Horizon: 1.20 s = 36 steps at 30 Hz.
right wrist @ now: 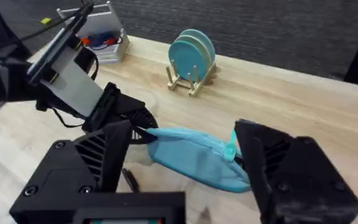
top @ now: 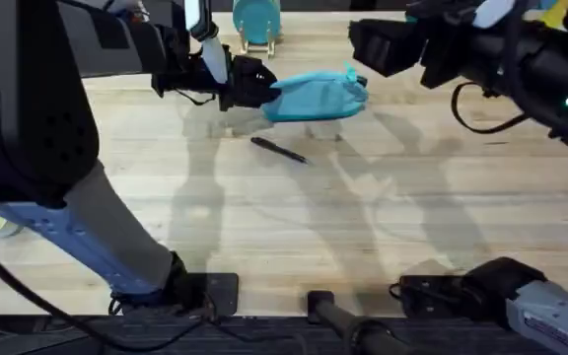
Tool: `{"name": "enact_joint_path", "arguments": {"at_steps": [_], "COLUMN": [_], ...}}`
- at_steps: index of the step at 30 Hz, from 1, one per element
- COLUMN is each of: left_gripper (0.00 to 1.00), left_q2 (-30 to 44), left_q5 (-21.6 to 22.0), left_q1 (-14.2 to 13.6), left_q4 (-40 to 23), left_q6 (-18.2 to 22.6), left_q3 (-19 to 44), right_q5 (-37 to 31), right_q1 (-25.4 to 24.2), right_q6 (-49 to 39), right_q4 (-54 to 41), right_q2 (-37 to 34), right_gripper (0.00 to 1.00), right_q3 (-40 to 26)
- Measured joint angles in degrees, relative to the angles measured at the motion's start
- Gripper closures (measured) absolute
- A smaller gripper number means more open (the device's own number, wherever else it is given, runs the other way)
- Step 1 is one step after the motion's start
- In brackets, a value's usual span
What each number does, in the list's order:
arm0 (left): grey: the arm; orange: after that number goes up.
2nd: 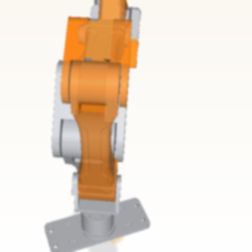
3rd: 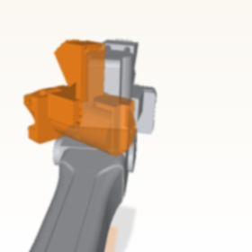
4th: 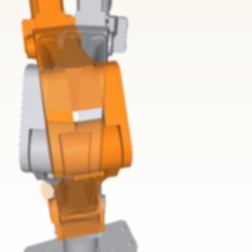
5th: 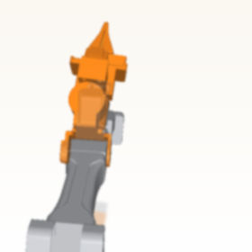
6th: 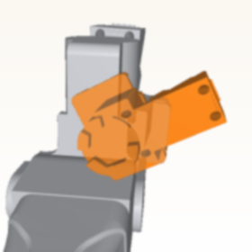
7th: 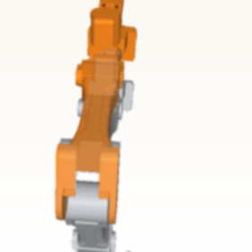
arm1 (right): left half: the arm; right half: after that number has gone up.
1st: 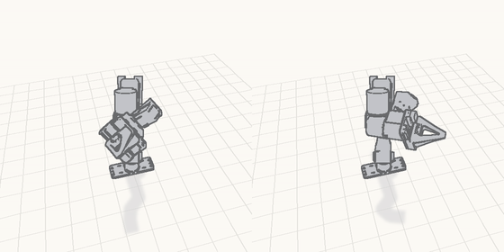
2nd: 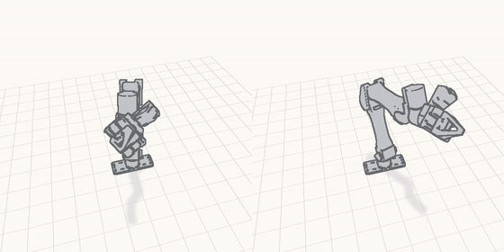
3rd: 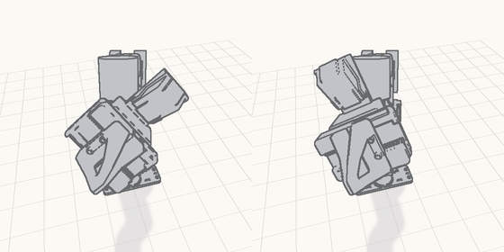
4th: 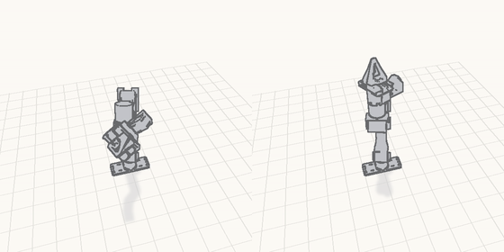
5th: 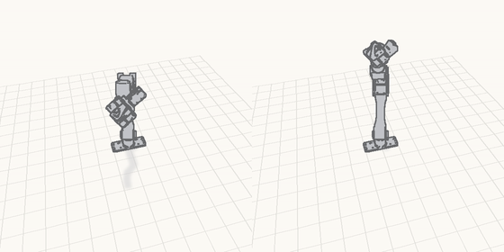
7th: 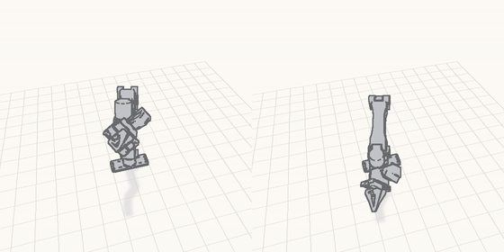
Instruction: Unzip the bag, pick up the pens from the table one at a time and place them inside, then zip the bag closed.
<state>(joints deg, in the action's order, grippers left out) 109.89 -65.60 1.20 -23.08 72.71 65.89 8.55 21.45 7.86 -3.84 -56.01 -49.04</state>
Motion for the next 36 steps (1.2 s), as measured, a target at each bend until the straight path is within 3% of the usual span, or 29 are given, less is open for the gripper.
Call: {"name": "enact_joint_path", "arguments": {"at_steps": [9,13,17,23,26,27,36], "left_gripper": [0.958,0.958,0.958,0.958,0.958,0.958,0.959], "left_q2": [0.0,-0.01,0.0,0.0,0.0,0.0,0.0], "left_q5": [0.0,0.0,0.0,0.0,0.0,0.0,0.0], "left_q1": [-0.01,0.0,-0.01,0.0,-0.01,-0.01,-0.01], "left_q4": [-0.01,-0.01,-0.01,-0.01,-0.01,-0.01,-0.01], "left_q6": [0.0,0.0,0.0,0.0,0.0,0.0,0.01], "left_q3": [0.0,0.0,0.0,0.0,0.0,0.0,0.0], "right_q5": [-0.49,-3.48,-7.23,-10.05,-10.54,-10.72,-10.73], "right_q1": [0.0,0.0,0.0,0.0,0.0,0.0,0.0], "right_q6": [2.92,5.05,5.9,7.25,8.55,9.29,9.97], "right_q4": [-2.15,-10.55,-20.18,-35.11,-43.45,-46.53,-45.55], "right_q2": [-0.86,-2.55,-5.99,-14.7,-20.51,-25.62,-28.81], "right_gripper": [0.005,0.005,0.005,0.005,0.005,0.004,0.004], "right_q3": [-0.03,-2.77,-10.53,-27.81,-35.92,-41.16,-42.72]}}
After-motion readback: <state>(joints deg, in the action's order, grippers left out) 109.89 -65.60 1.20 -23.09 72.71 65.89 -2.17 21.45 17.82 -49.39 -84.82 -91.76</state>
